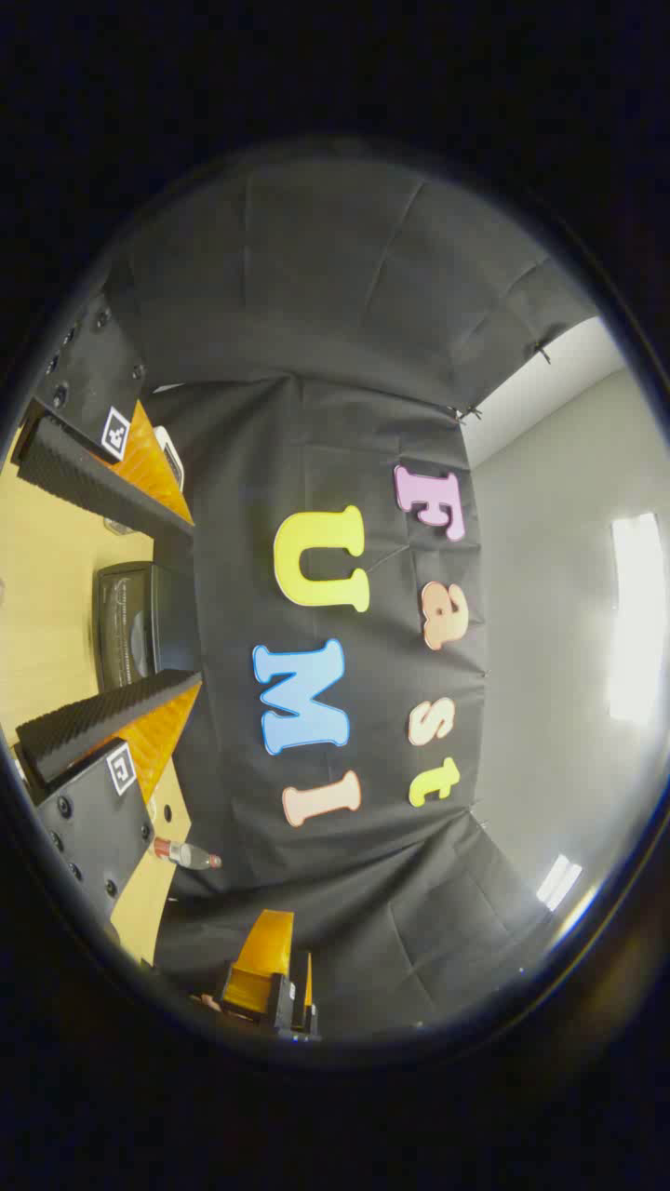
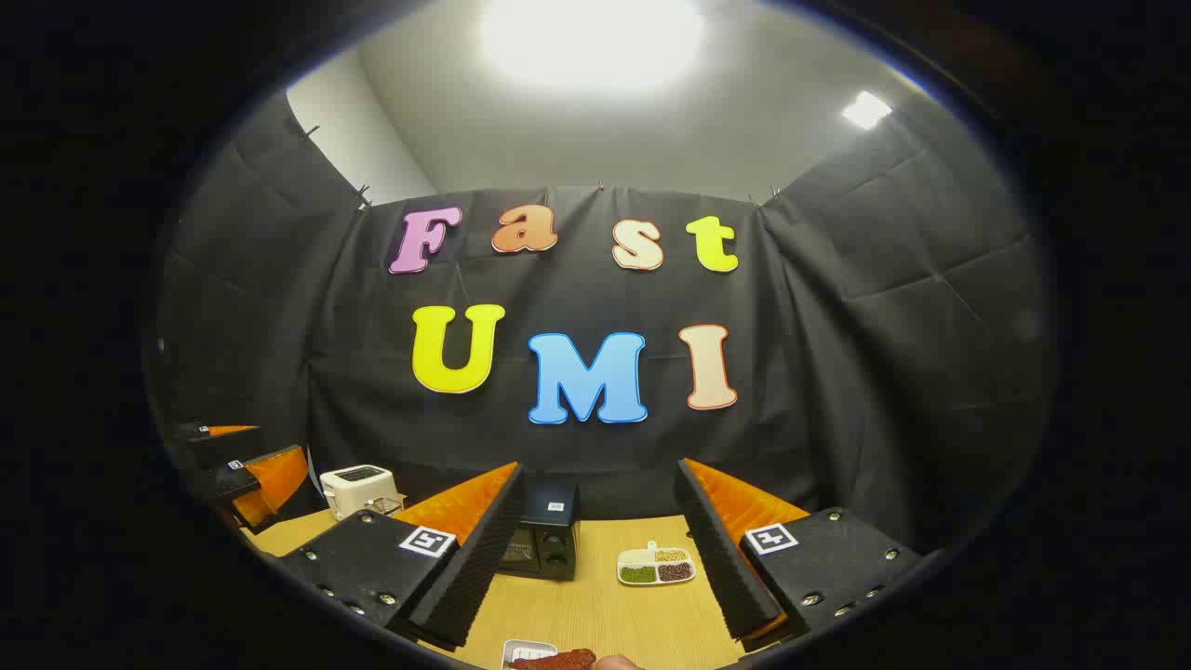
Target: Open the electric oven with the left hand, put the food in, and close the electric oven.
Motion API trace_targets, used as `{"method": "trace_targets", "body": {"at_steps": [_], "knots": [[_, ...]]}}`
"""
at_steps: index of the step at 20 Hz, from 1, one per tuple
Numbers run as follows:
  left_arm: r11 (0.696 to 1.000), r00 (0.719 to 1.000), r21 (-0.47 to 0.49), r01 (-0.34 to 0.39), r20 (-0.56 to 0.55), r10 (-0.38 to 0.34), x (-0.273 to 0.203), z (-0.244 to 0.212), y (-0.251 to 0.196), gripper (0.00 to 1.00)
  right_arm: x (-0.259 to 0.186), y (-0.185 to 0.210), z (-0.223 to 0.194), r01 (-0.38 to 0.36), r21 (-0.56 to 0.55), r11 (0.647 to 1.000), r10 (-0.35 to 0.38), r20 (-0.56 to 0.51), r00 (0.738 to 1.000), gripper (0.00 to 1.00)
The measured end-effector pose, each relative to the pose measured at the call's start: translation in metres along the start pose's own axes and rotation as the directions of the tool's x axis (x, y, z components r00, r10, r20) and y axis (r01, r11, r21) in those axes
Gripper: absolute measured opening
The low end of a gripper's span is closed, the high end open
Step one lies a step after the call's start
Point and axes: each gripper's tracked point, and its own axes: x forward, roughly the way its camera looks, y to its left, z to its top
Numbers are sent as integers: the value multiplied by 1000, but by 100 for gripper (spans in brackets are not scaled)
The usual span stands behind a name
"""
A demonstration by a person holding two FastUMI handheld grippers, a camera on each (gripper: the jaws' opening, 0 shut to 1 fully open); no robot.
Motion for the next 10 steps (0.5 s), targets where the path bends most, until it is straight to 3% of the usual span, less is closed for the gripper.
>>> {"method": "trace_targets", "body": {"at_steps": [2,5,9,10], "knots": [[1000,1000,4,-1,-4,1,-2,0,0,90,-1,-4,-3,4,-2,1000,-4,-8,1000,97],[1000,1000,9,-2,-9,2,-3,-2,-1,99,-3,-7,-7,8,2,1000,-8,-14,1000,97],[1000,1000,10,-7,-9,7,-4,-2,-3,99,-3,-10,-7,4,-4,1000,-4,-18,1000,97],[1000,1000,8,-7,-8,7,-4,-1,-5,94,-4,-11,-7,2,-9,1000,-2,-15,1000,97]]}}
